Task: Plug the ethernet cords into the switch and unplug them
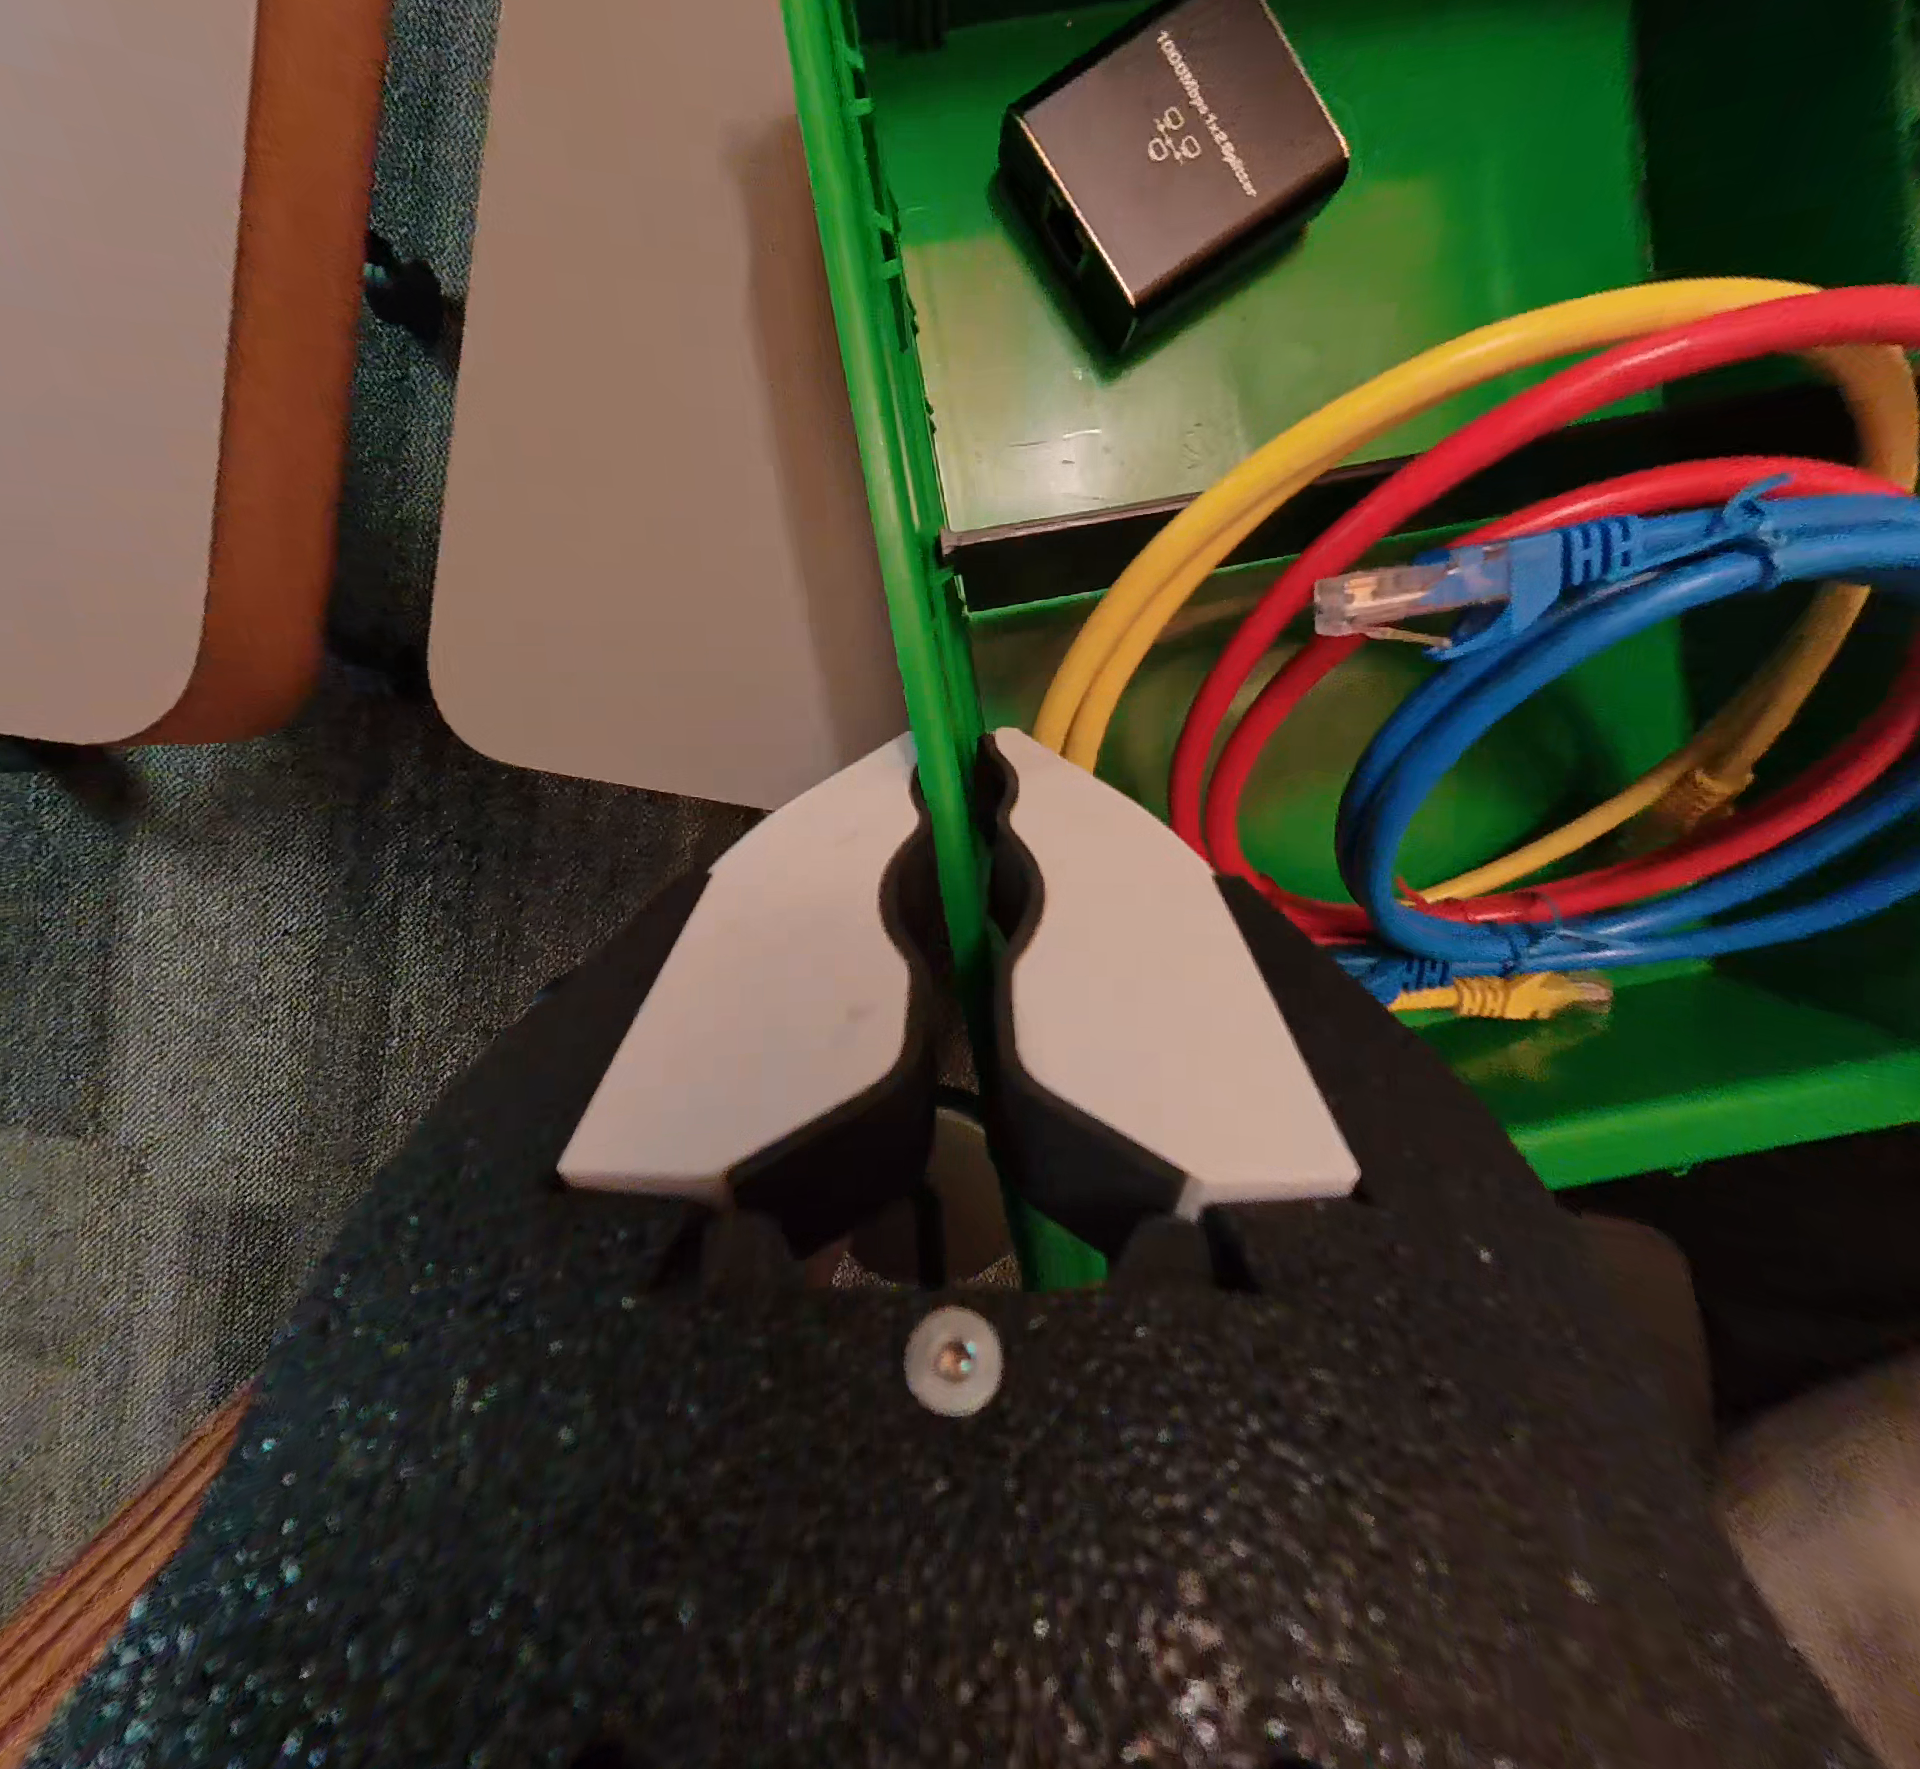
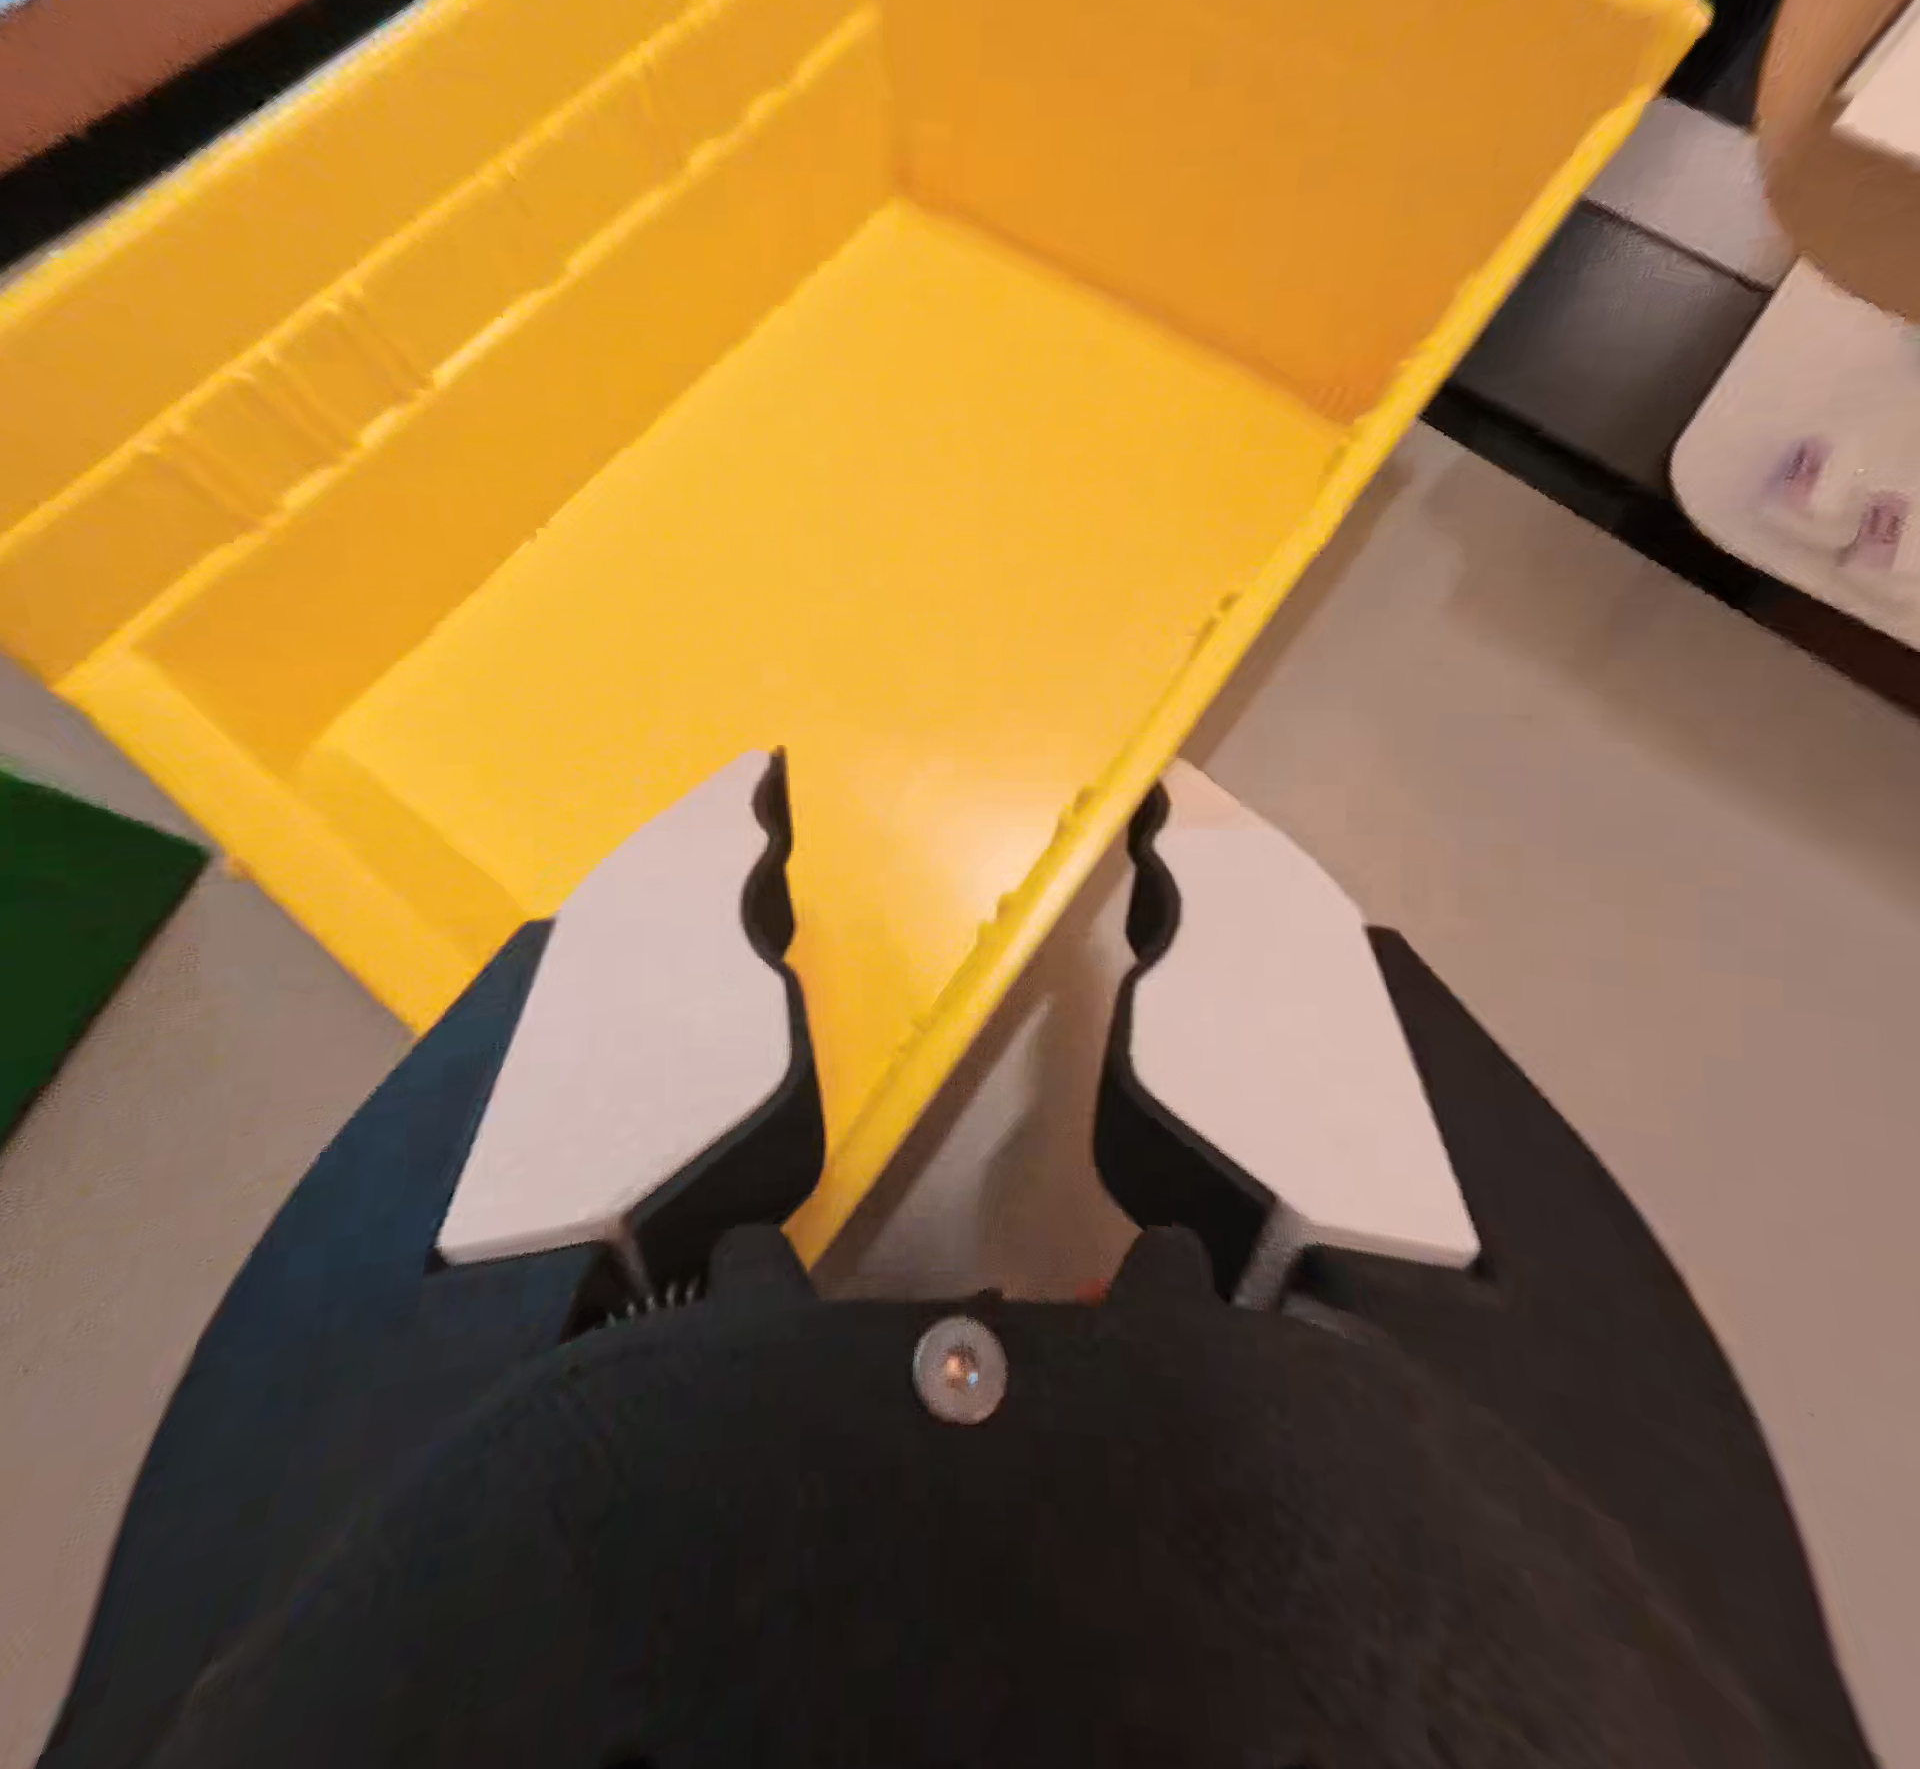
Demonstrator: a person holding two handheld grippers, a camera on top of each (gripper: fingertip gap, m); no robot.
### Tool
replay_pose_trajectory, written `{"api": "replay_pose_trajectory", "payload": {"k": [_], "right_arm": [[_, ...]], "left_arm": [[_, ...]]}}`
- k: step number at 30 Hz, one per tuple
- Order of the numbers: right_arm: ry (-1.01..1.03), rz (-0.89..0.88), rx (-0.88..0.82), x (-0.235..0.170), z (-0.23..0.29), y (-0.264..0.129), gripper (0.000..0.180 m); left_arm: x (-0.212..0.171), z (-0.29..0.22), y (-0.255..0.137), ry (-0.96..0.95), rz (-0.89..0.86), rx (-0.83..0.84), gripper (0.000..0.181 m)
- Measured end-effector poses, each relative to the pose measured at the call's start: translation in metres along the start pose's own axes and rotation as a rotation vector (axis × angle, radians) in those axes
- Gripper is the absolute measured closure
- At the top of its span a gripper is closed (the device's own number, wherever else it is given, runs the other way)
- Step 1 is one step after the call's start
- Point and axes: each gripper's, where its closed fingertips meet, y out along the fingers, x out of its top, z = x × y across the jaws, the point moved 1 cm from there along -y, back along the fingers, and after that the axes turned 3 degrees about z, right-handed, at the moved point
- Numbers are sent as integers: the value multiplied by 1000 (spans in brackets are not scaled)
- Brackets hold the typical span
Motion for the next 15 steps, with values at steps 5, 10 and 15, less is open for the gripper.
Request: {"api": "replay_pose_trajectory", "payload": {"k": [5,10,15], "right_arm": [[75,74,-31,-8,-26,-12,157],[4,101,4,-42,-57,-65,174],[-124,81,-68,-86,-97,-155,173]], "left_arm": [[2,6,1,0,-8,-6,177],[5,11,2,-1,-7,-46,178],[20,11,9,-1,0,-42,177]]}}
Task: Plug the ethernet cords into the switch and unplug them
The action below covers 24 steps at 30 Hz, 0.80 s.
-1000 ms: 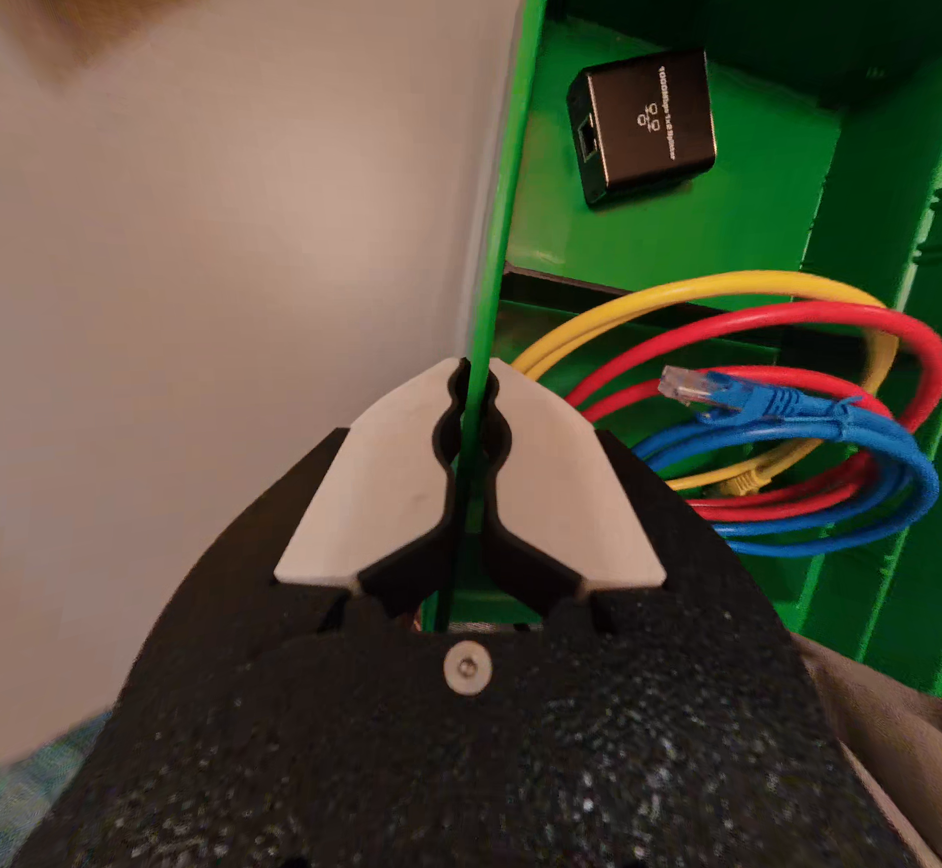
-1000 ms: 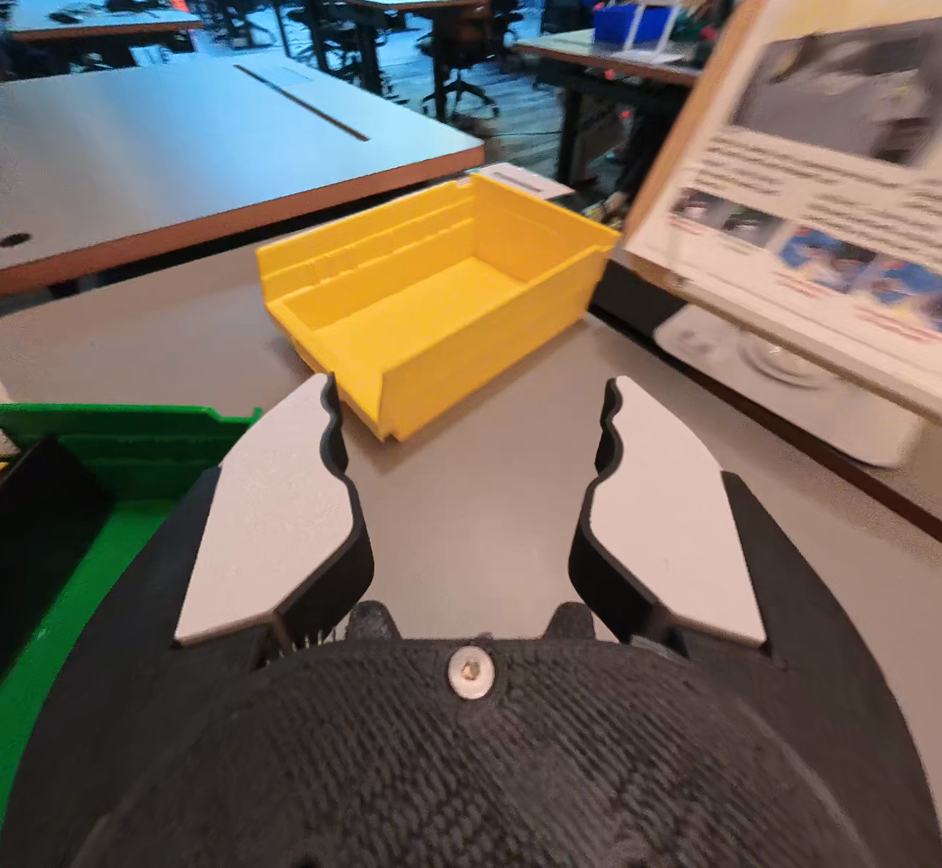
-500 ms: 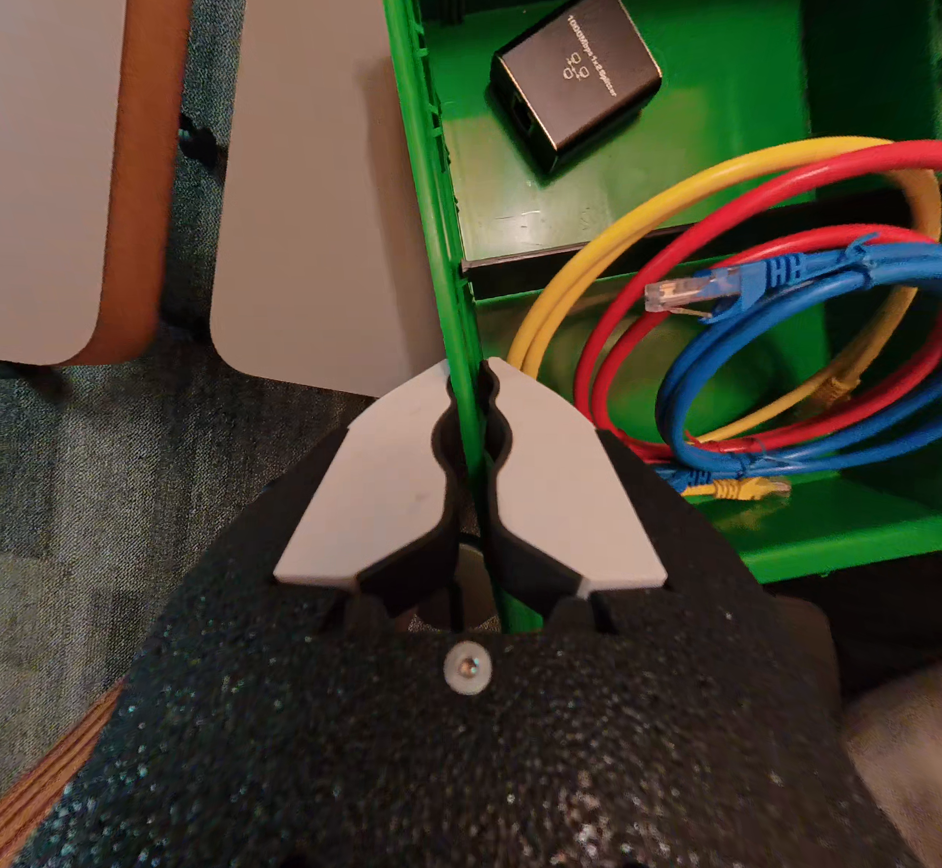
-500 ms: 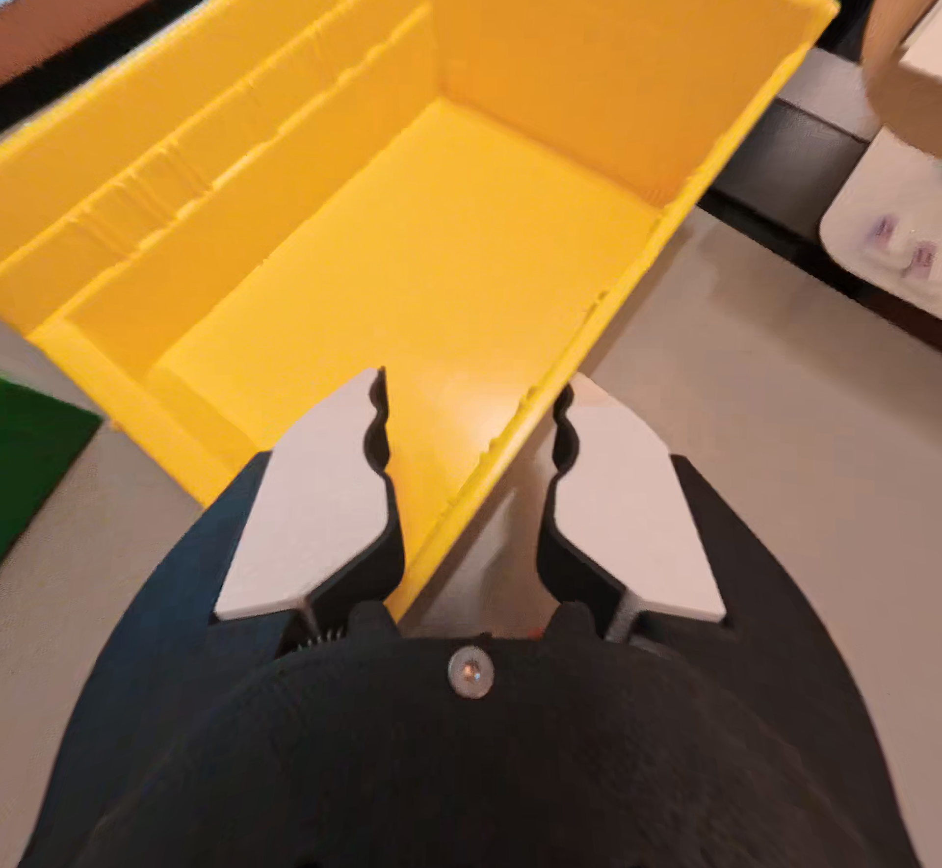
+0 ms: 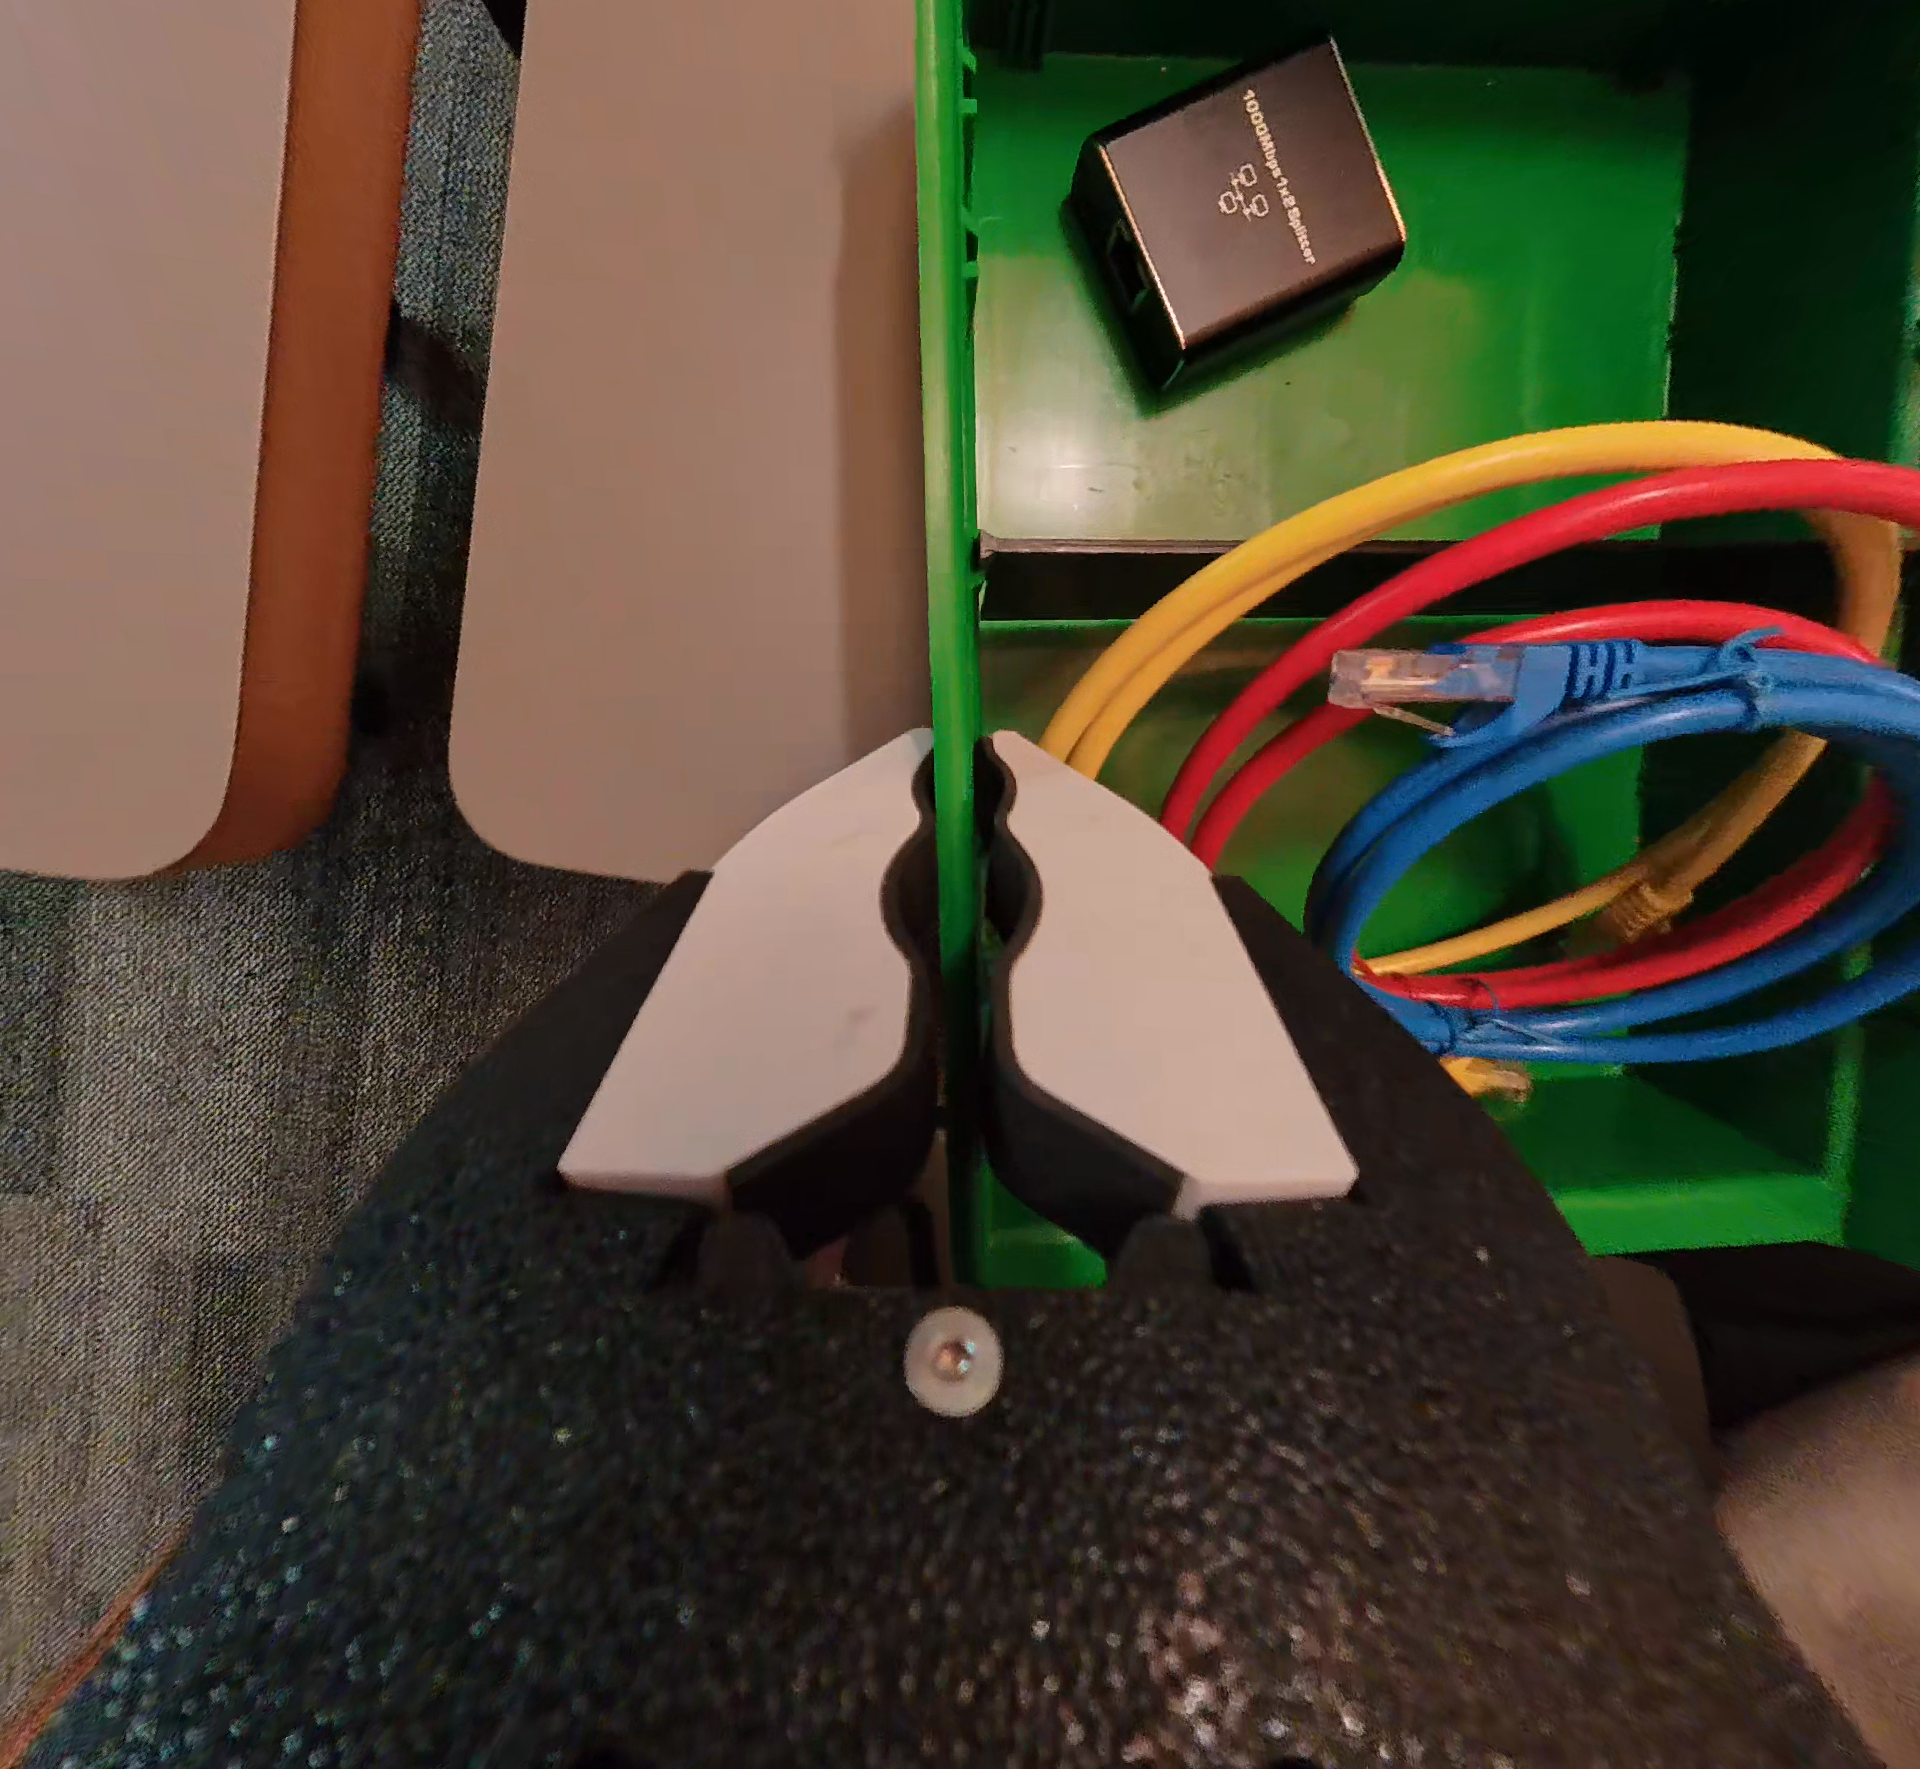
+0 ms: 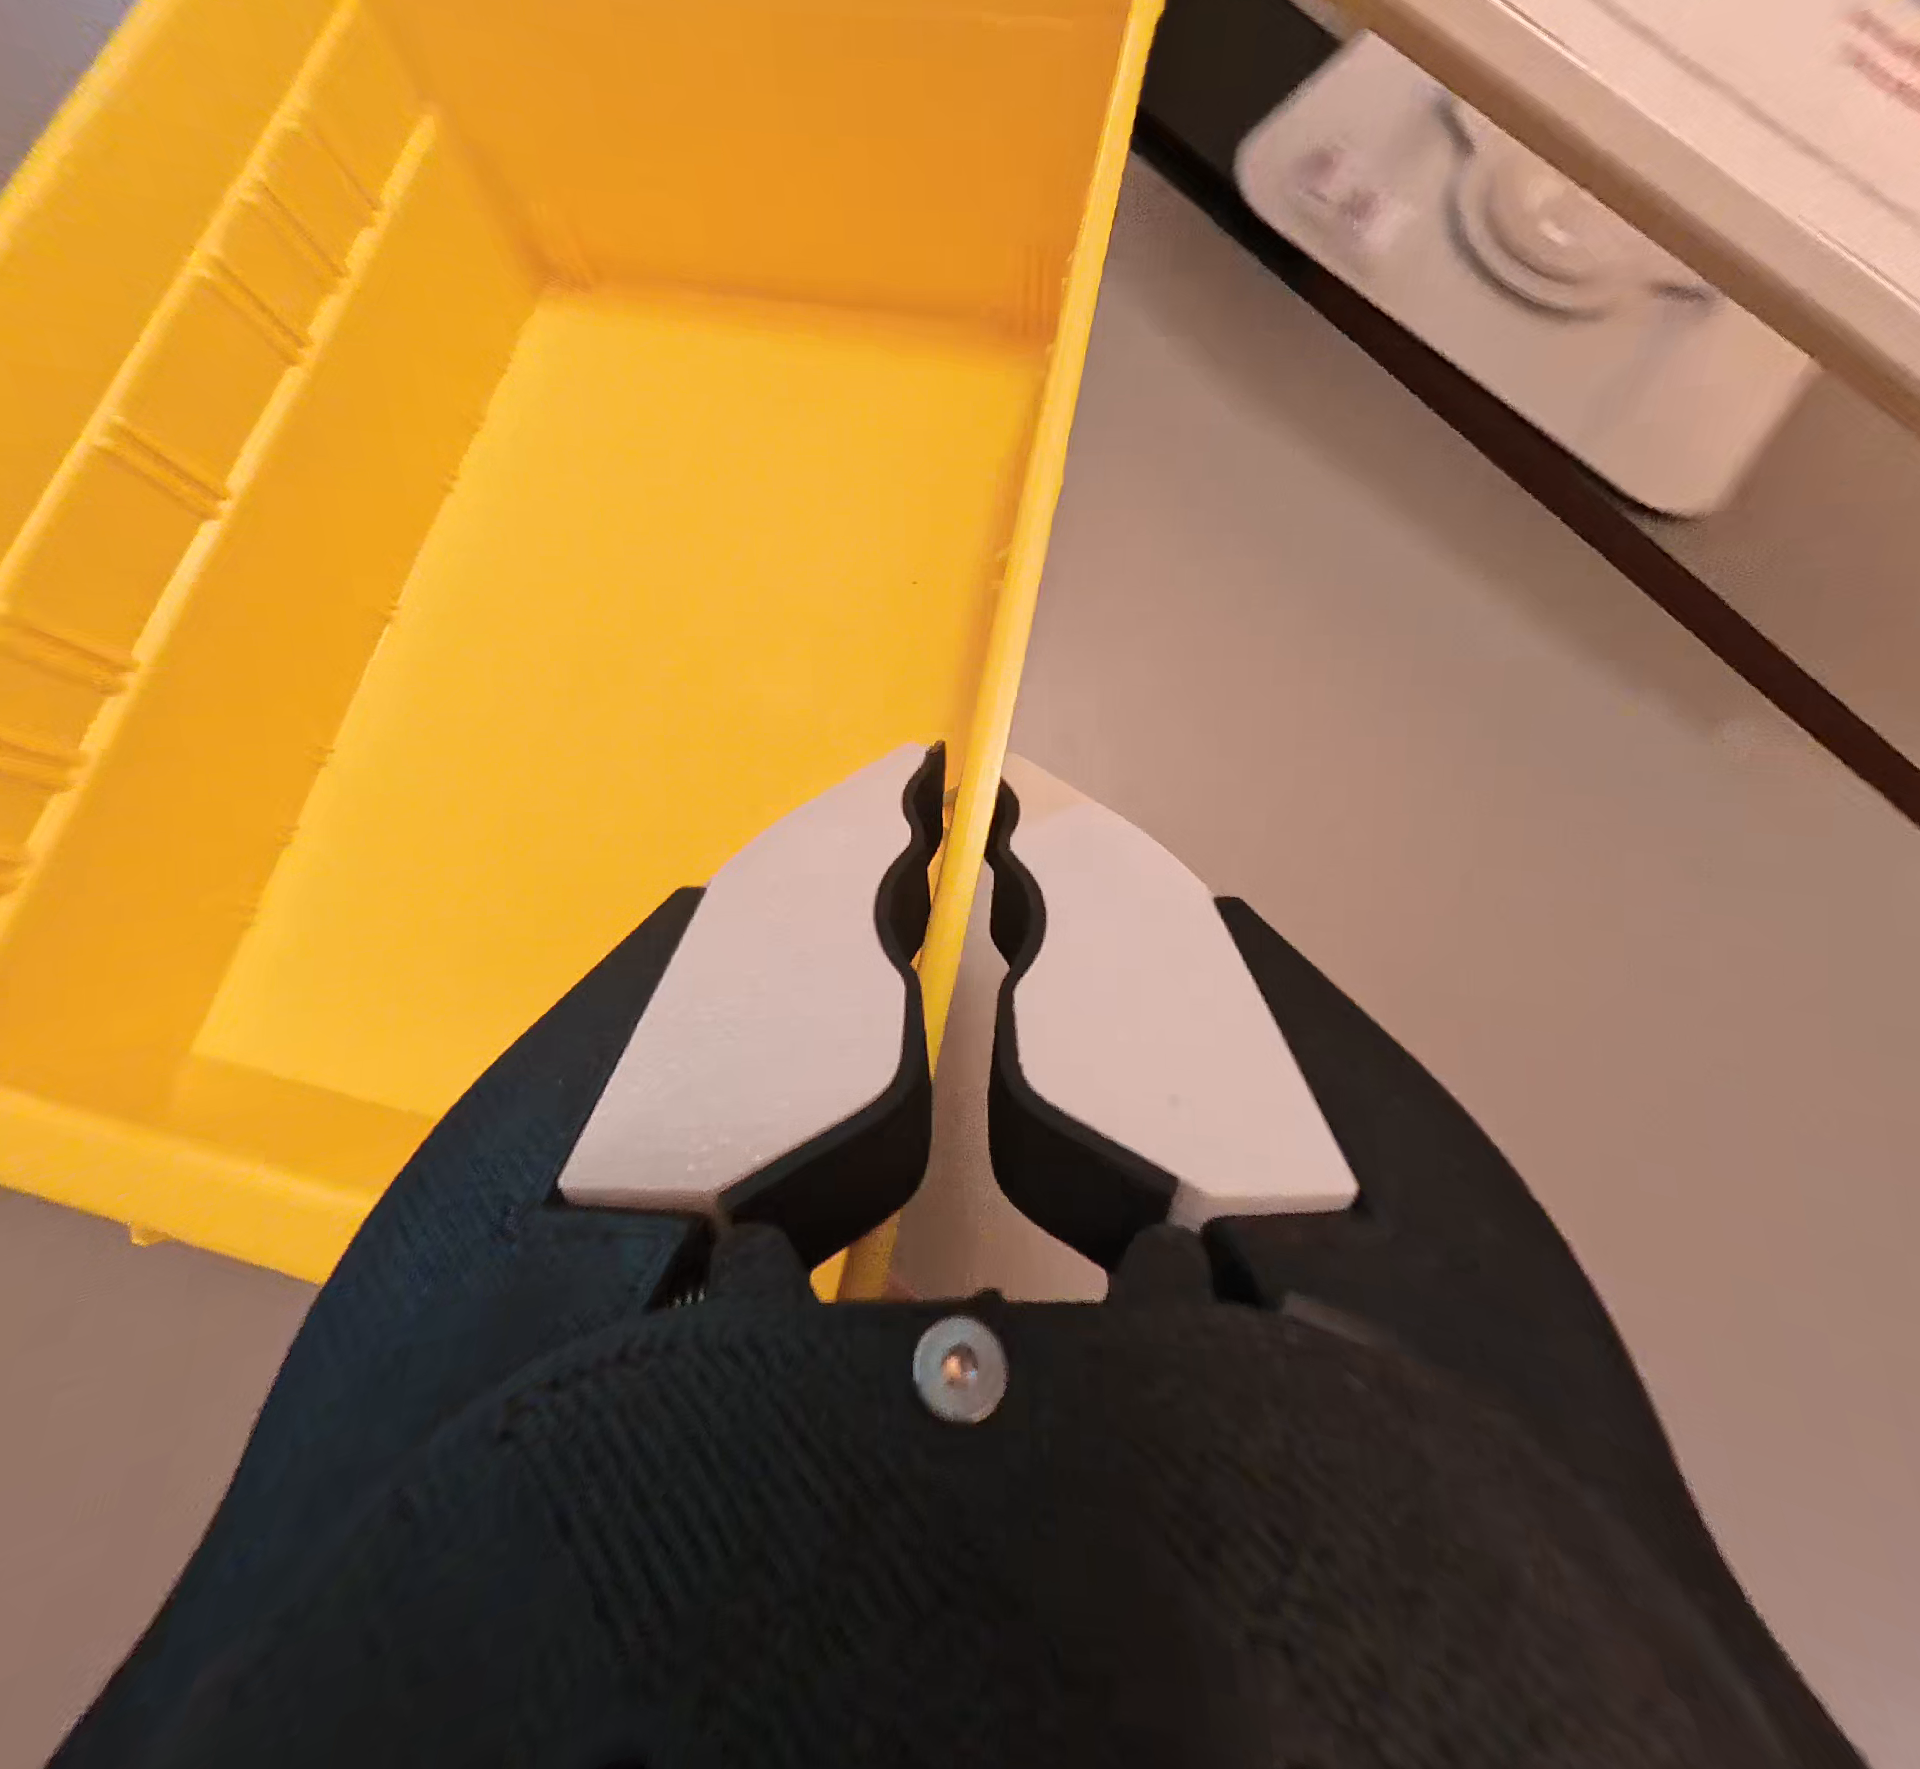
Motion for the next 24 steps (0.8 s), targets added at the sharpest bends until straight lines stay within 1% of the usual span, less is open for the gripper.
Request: {"api": "replay_pose_trajectory", "payload": {"k": [2,5,9,12,16,18,20,24], "right_arm": [[23,11,-11,-34,-31,-31,174],[146,8,-31,-90,-89,-71,173],[311,9,-154,-158,-179,-112,173],[433,2,-225,-195,-242,-137,172],[529,9,-314,-225,-311,-155,171],[543,6,-337,-232,-338,-155,171],[581,12,-326,-235,-356,-151,171],[569,26,-315,-235,-380,-140,173]], "left_arm": [[7,-5,4,4,-4,-12,177],[23,-12,11,5,-18,-15,177],[50,-29,25,7,-21,-32,177],[76,-50,39,10,-42,-85,178],[114,-81,59,76,-78,-129,178],[134,-97,70,56,-90,-143,178],[156,-111,81,58,-100,-121,178],[201,-141,104,83,-118,-101,178]]}}
